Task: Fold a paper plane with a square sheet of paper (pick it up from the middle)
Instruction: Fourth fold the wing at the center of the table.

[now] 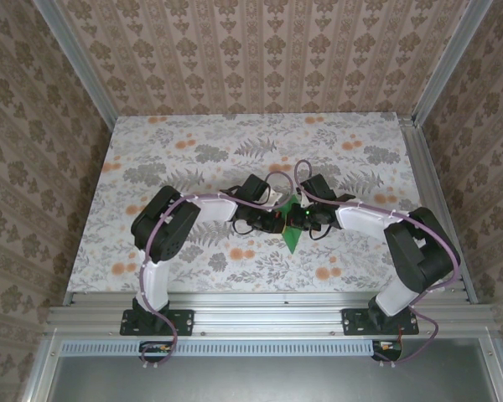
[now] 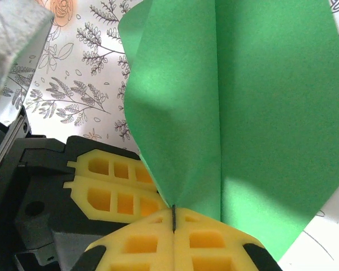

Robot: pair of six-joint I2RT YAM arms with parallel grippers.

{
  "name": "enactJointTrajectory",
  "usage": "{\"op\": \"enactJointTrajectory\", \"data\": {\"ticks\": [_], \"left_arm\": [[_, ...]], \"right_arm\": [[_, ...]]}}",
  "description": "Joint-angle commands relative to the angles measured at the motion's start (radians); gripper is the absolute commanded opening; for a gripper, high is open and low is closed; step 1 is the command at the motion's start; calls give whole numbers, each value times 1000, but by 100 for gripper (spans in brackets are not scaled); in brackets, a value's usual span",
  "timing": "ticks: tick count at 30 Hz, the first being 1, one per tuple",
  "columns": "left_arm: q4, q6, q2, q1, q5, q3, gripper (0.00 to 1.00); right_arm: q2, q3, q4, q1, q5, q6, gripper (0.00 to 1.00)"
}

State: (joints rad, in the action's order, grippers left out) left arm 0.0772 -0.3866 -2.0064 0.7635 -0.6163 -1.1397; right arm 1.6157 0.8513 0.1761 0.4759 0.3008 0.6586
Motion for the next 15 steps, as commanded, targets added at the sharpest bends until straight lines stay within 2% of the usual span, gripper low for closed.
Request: {"op": "enactJointTrajectory", "data": {"ticks": [1, 15], "left_arm": [[110, 32, 6, -6, 46, 47, 0], [60, 19, 52, -6, 34, 46, 1]], "right_arm": [[30, 5, -34, -6, 13, 31, 3], [37, -17, -56, -20, 23, 62, 3]]}}
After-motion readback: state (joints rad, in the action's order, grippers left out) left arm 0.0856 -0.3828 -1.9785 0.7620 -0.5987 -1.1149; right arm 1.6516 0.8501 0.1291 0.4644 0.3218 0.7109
